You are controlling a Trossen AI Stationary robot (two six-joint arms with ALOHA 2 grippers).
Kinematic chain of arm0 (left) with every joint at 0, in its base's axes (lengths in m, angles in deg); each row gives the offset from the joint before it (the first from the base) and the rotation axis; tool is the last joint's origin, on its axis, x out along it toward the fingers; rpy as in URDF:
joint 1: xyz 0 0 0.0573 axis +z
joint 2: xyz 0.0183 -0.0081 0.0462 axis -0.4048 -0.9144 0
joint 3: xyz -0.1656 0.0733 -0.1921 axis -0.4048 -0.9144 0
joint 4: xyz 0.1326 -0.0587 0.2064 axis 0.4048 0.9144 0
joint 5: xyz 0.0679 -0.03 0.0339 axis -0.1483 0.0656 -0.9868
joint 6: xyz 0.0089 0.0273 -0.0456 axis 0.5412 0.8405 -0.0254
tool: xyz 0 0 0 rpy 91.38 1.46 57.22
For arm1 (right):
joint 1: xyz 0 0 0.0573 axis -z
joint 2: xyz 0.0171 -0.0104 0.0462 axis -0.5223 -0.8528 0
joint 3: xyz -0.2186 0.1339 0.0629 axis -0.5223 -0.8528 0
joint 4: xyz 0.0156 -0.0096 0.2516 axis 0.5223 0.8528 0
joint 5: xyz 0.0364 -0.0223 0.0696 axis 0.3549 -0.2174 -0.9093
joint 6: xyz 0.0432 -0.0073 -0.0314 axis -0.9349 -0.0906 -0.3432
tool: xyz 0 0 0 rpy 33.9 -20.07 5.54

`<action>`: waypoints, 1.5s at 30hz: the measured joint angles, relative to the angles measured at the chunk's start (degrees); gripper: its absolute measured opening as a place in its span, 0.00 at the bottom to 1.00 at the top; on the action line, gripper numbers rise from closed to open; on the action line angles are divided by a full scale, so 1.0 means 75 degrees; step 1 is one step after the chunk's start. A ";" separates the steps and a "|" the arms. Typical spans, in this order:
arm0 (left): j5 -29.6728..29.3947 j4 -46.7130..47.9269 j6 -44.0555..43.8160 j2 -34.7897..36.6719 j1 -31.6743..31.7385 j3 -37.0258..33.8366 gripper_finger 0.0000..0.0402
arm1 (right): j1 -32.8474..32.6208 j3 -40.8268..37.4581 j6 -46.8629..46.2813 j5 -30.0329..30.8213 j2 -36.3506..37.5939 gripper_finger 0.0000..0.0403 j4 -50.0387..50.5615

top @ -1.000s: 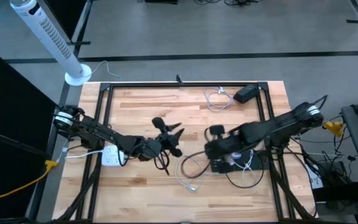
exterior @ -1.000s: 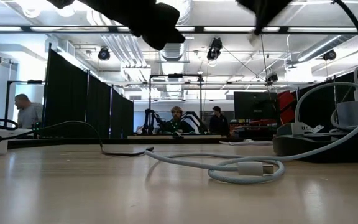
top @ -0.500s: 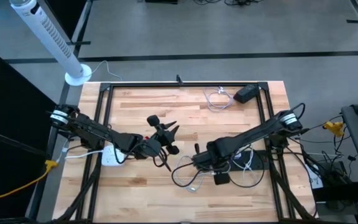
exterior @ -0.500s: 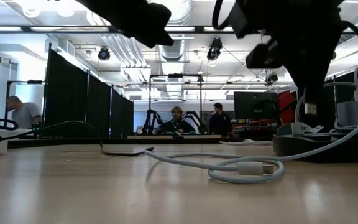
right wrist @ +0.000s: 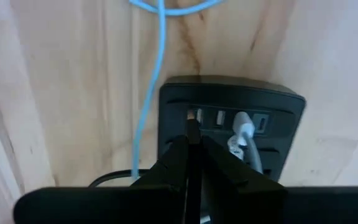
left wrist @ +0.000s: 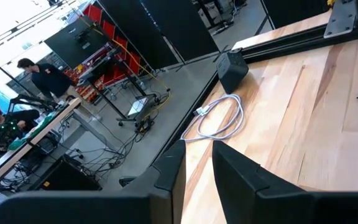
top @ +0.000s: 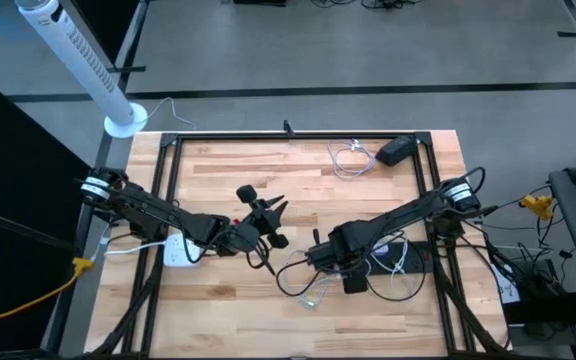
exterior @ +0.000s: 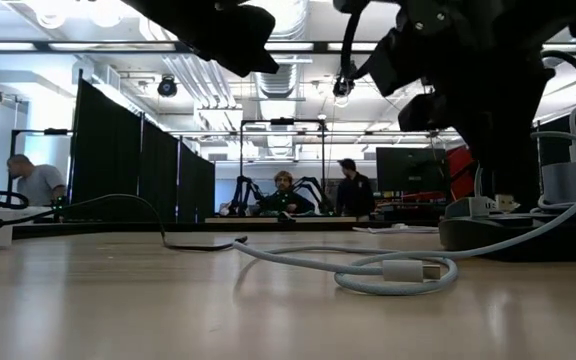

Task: Insert USB
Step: Insert the black charger cable into the bottom black outlet extension

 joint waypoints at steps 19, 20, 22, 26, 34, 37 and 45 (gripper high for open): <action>0.0003 0.0014 0.0000 0.0000 0.0000 0.0000 0.16 | 0.0117 -0.0205 0.0198 -0.0072 0.0015 0.05 -0.0122; 0.0004 0.0014 0.0000 0.0000 0.0000 0.0000 0.16 | 0.0117 -0.0211 0.0208 -0.0069 0.0008 0.05 -0.0128; 0.0003 0.0014 0.0000 0.0000 0.0000 0.0000 0.17 | 0.0117 -0.0211 0.0240 -0.0070 0.0006 0.05 -0.0130; 0.0006 0.0014 0.0000 0.0000 0.0000 0.0000 0.16 | 0.0117 -0.0216 0.0294 -0.0073 0.0006 0.05 -0.0149; 0.0006 0.0014 0.0000 0.0000 0.0000 0.0000 0.16 | 0.0123 -0.0181 0.0513 -0.0354 -0.0380 0.05 -0.0208; 0.0006 0.0014 0.0000 0.0000 0.0000 0.0000 0.16 | 0.0123 -0.0186 0.0591 -0.0347 -0.0466 0.05 -0.0294; 0.0009 0.0049 0.0003 0.0000 0.0000 0.0000 0.17 | 0.0149 -0.0298 0.0606 -0.0338 -0.0551 0.05 -0.0796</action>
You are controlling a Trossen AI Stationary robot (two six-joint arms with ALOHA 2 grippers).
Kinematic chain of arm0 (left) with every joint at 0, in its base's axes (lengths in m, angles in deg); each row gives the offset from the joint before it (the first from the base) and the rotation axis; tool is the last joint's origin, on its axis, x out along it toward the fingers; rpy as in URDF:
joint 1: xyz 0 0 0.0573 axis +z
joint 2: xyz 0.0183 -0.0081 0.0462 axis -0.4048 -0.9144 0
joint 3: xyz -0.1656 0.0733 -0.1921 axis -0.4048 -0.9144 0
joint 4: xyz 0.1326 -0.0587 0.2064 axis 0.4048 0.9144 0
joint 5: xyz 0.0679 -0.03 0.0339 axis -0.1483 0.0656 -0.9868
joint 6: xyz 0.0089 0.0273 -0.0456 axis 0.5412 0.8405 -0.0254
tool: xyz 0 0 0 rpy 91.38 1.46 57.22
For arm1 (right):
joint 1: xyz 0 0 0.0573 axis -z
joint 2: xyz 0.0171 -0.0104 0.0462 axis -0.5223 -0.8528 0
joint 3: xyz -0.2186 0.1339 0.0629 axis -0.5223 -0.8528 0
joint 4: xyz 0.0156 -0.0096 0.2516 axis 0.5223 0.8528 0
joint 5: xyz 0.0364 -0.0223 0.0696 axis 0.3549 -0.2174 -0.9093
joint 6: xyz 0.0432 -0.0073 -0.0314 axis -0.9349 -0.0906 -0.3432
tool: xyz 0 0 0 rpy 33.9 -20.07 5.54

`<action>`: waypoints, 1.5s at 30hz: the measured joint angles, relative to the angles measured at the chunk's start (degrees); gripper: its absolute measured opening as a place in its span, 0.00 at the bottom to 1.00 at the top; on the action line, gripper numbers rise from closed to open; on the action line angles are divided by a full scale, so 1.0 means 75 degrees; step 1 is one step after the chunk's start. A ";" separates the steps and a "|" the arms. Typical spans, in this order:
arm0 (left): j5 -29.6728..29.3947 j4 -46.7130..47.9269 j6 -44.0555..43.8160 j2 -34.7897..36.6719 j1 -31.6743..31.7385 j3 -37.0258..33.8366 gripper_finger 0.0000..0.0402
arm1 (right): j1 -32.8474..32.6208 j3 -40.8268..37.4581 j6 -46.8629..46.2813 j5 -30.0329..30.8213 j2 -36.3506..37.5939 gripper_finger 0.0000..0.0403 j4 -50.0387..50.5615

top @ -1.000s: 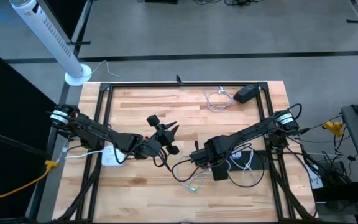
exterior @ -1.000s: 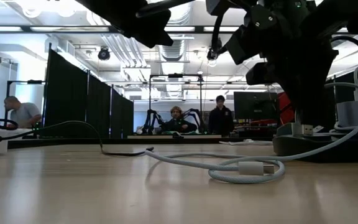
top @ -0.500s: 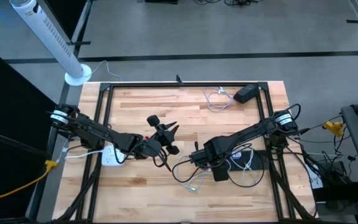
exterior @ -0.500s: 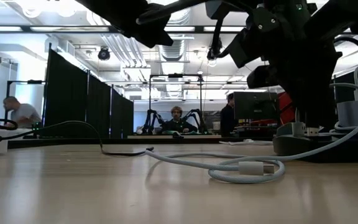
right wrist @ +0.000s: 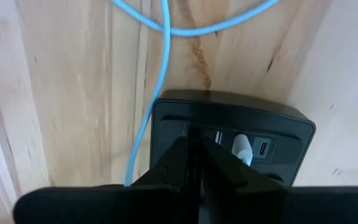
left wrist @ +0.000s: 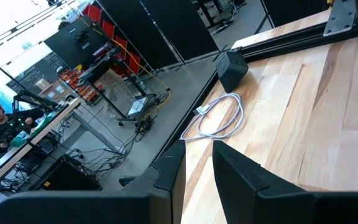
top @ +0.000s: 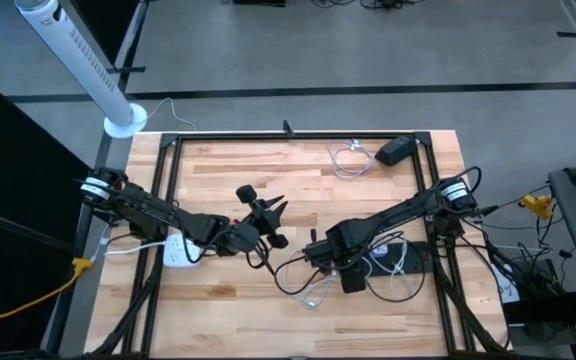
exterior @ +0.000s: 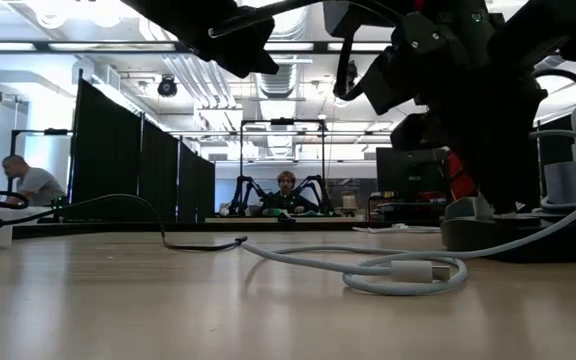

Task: Insert USB
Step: Insert the black charger cable into the bottom black outlet extension, then move the top black outlet extension to the center of the table

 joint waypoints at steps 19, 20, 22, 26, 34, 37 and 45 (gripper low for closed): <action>-0.0008 0.0105 0.0000 -0.0003 0.0003 0.0000 0.18 | -0.0249 -0.0658 0.0412 0.0812 0.0002 0.08 -0.1203; -0.0007 0.0105 0.0000 -0.0003 0.0003 0.0000 0.18 | -0.0254 -0.0621 0.0482 0.0790 0.0039 0.12 -0.1190; -0.0008 0.0103 0.0000 -0.0003 0.0001 0.0000 0.18 | -0.0252 -0.0476 0.0513 0.0678 0.0167 0.23 -0.1196; -0.0009 0.0090 0.0000 -0.0003 0.0000 0.0000 0.18 | -0.0254 -0.0124 0.0551 0.0685 0.0569 0.44 -0.1293; -0.0009 0.0085 -0.0097 0.0124 0.0000 0.0000 0.18 | -0.0287 0.0327 0.1073 0.2110 0.2240 0.60 -0.1247; -0.0006 0.0105 -0.0191 0.0174 -0.0006 0.0003 0.18 | -0.0308 0.0424 0.1417 0.3019 0.3125 0.59 -0.1263; -0.0003 0.0093 -0.0233 0.0189 -0.0020 0.0003 0.18 | -0.0079 0.0407 0.1970 0.4303 0.5037 0.51 -0.0323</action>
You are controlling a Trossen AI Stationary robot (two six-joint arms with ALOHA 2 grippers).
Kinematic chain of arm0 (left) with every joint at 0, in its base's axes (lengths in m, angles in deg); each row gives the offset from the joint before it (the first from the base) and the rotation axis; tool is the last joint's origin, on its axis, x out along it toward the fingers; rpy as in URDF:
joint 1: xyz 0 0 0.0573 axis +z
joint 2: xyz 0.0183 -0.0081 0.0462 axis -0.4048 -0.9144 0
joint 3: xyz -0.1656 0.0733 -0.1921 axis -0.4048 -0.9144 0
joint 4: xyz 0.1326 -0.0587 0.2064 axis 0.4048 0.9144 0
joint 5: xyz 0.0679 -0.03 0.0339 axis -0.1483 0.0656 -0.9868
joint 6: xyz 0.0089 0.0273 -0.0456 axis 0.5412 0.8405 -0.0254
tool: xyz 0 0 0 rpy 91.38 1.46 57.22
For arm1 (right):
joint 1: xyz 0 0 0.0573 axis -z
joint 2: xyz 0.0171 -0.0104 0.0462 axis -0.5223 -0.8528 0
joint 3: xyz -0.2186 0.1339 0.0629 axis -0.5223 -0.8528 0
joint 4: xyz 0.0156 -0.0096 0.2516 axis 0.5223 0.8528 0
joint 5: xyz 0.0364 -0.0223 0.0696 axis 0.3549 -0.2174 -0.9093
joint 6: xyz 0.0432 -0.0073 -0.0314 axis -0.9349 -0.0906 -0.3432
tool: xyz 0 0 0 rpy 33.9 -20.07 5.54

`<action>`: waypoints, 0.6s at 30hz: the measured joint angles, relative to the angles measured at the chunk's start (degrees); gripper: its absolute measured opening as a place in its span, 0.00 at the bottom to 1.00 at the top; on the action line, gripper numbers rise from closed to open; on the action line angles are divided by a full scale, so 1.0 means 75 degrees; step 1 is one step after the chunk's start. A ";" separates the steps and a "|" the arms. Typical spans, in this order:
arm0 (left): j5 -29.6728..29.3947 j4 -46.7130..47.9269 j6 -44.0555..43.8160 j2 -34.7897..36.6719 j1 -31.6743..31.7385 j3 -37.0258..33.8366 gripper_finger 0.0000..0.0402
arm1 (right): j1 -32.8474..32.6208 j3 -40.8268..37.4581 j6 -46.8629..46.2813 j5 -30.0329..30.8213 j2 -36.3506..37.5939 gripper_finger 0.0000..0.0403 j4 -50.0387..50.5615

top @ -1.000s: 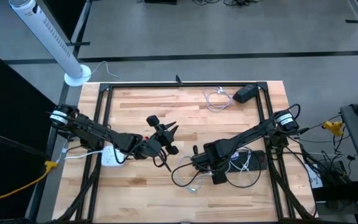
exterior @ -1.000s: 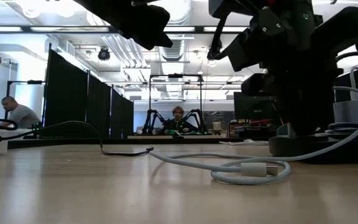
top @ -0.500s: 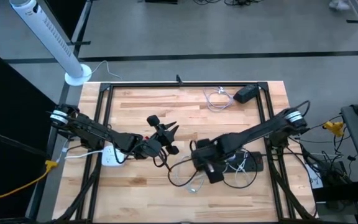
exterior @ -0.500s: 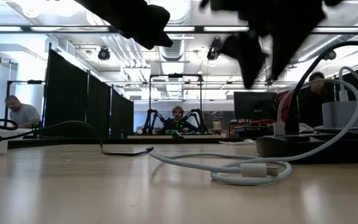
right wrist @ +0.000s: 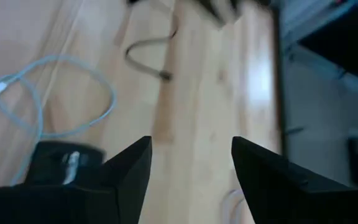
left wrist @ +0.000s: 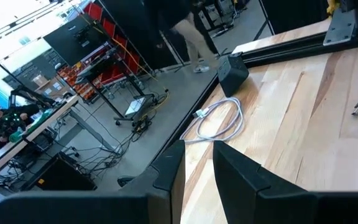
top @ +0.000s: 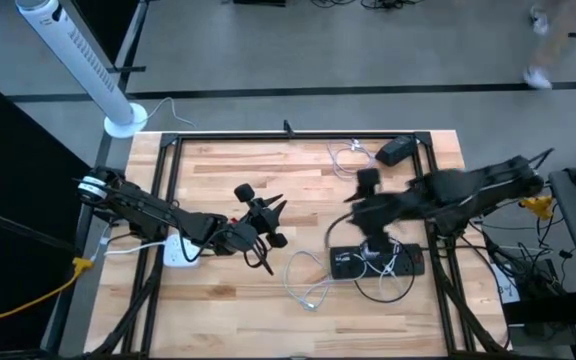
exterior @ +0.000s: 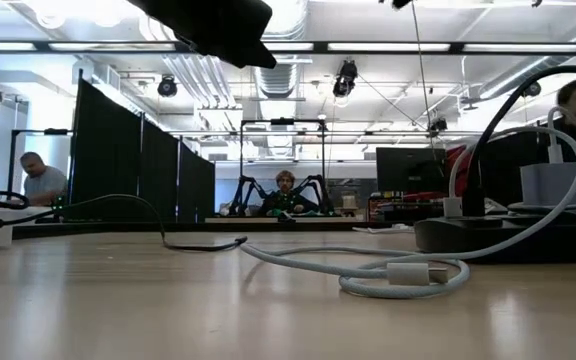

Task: Insert USB
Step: Move the top black outlet extension to the center of the table

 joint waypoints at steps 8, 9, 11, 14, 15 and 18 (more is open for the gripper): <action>0.0147 0.0009 -0.0084 0.0000 0.0006 0.0000 0.18 | 0.0895 -0.0377 0.0525 0.2473 0.0596 0.47 0.1008; 0.0252 -0.0002 -0.0103 0.0000 0.0009 -0.0002 0.18 | 0.1217 -0.0490 0.0416 0.2586 0.0565 0.47 0.1375; 0.0370 0.0003 -0.0109 0.0000 0.0009 -0.0001 0.18 | 0.1900 -0.0800 0.0266 0.2424 0.0520 0.49 0.1604; 0.0412 0.0000 -0.0111 0.0000 0.0009 -0.0003 0.18 | 0.2981 -0.1353 0.0678 0.1779 0.0524 0.53 0.1557; 0.0412 0.0001 -0.0111 0.0000 0.0009 -0.0003 0.18 | 0.3321 -0.1554 0.0895 0.1650 0.0526 0.55 0.1489; 0.0418 0.0000 -0.0136 0.0000 0.0009 0.0000 0.18 | 0.4235 -0.2237 0.1650 0.1329 0.0524 0.63 0.1130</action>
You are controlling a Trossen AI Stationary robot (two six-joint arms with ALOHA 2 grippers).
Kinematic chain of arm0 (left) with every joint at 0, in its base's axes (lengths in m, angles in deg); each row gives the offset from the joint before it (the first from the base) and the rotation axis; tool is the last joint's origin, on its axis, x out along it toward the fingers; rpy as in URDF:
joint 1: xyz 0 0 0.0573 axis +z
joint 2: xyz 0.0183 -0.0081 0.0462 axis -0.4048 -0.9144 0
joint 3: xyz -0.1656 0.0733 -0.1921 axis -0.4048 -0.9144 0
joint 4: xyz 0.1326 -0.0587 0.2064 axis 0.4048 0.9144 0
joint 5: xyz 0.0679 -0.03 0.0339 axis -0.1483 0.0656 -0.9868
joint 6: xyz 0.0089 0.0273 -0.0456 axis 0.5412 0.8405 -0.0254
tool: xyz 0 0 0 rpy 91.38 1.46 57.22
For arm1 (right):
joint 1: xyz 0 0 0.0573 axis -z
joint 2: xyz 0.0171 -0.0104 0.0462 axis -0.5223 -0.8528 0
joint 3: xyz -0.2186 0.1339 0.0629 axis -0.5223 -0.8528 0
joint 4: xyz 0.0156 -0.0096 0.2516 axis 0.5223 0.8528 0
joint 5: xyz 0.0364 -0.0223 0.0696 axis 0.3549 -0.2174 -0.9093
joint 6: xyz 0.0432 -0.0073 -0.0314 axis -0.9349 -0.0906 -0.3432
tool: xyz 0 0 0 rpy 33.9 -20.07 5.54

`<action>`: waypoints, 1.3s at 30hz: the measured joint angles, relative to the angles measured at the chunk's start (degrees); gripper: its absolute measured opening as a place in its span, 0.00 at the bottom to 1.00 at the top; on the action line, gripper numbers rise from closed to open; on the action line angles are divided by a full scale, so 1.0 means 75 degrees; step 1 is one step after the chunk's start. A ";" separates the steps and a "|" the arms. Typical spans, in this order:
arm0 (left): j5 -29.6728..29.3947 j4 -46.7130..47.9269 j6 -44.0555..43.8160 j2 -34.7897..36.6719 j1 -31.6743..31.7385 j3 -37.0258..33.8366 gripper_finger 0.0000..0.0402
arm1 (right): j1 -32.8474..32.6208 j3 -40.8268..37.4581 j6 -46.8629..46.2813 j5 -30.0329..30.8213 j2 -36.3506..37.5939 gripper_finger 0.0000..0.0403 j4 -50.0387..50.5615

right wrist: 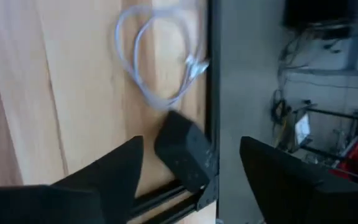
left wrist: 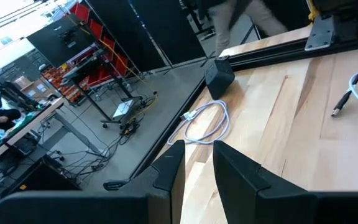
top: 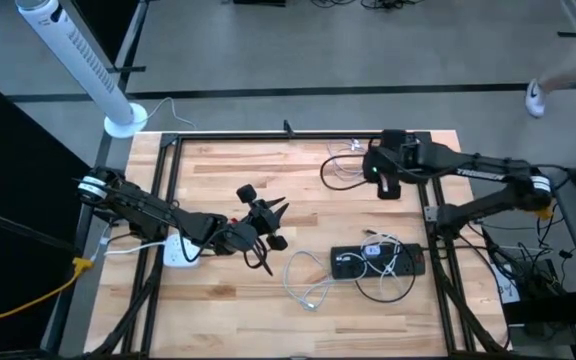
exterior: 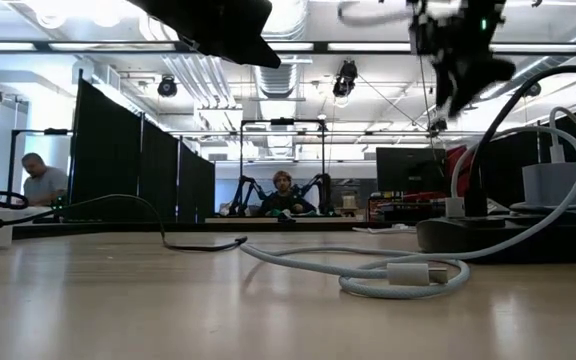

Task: Insert USB
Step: Move the top black outlet extension to the center of the table

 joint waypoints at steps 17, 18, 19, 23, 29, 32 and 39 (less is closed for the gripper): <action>-0.0001 0.0009 -0.0010 0.0003 0.0000 0.0000 0.18 | 0.2260 -0.3532 0.4067 -0.0127 0.0003 0.87 -0.4416; -0.0001 0.0009 -0.0010 0.0003 0.0000 0.0000 0.18 | 0.2373 -0.3616 0.4158 -0.0081 0.0000 0.87 -0.4617; -0.0001 0.0006 -0.0010 0.0003 0.0000 -0.0003 0.18 | 0.2492 -0.3703 0.4211 -0.0081 -0.0011 0.87 -0.4767; -0.0001 0.0009 -0.0010 0.0003 0.0000 0.0000 0.18 | 0.2945 -0.3860 0.4489 -0.0093 -0.0363 0.87 -0.5145; 0.0043 0.0009 -0.0020 0.0000 0.0000 -0.0001 0.18 | 0.3408 -0.3865 0.4830 0.0061 -0.1279 0.87 -0.6071; 0.0049 0.0009 -0.0021 0.0000 0.0000 -0.0002 0.18 | 0.3632 -0.3865 0.5109 0.0317 -0.1757 0.87 -0.6226; 0.0147 0.0023 -0.0024 0.0000 0.0000 -0.0003 0.18 | 0.4004 -0.3859 0.5490 0.1387 -0.2629 0.87 -0.6988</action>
